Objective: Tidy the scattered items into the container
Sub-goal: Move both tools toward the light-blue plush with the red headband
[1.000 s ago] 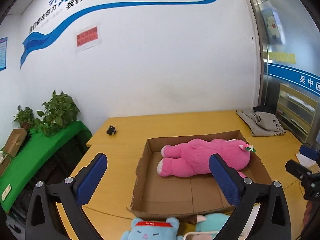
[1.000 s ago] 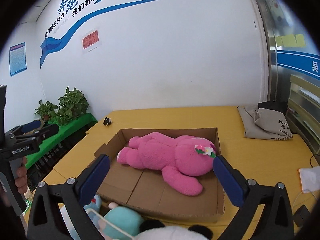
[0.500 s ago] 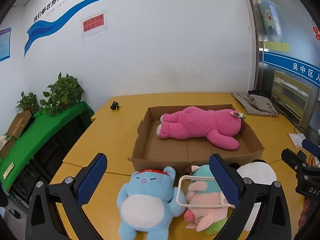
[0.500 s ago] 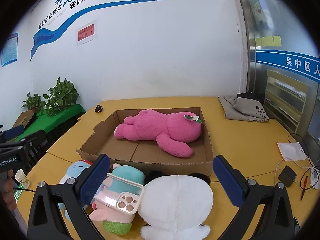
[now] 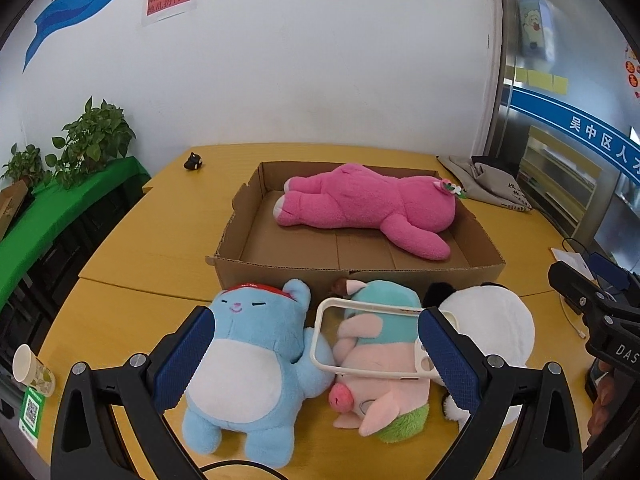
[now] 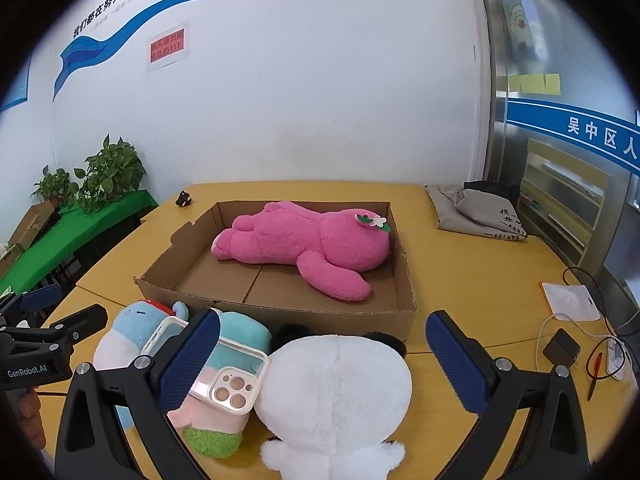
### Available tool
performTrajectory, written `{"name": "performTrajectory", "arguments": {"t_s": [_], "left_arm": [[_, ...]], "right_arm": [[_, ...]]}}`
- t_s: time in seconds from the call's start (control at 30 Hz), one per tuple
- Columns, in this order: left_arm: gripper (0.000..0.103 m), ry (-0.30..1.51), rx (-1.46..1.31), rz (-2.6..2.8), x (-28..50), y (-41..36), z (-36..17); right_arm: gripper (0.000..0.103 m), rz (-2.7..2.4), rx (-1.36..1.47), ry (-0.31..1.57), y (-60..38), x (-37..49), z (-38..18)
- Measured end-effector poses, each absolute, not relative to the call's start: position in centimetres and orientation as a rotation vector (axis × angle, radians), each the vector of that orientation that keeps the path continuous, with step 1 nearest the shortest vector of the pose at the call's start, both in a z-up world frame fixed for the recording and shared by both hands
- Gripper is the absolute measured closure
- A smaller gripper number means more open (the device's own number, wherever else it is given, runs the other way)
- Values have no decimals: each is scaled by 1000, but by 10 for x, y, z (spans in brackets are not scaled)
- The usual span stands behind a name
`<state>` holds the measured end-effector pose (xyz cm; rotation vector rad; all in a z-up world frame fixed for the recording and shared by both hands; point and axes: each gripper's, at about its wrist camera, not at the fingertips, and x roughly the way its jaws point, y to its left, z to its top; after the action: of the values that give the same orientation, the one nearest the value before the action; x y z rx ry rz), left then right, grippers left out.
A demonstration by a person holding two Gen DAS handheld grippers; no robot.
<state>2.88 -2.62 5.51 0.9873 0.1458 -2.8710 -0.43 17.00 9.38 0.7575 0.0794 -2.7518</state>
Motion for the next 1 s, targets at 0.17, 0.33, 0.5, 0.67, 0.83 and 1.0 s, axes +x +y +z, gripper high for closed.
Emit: {"name": "performTrajectory", "arguments": {"t_s": [0.17,0.33,0.5,0.67,0.83,1.0], "left_arm": [[0,143,989,-2902,28,-25,55],[0,145,1003,-2900,26,-25,53],[0,153,1017,-2905,24,-27,50],[0,169,1024,-2909,24,-30,49],[0,185,1036,-2911,21,-32,47],[0,185,1039,-2920,18,-32,47]], "right_arm": [[0,-2750,783,87,171,-9,88],[0,-2762,793,79,174,-10,87],[0,-2765,807,84,173,-12,85],[0,-2768,808,92,172,-12,85],[0,-2767,814,99,171,-13,84],[0,-2764,822,101,169,-15,83]]}}
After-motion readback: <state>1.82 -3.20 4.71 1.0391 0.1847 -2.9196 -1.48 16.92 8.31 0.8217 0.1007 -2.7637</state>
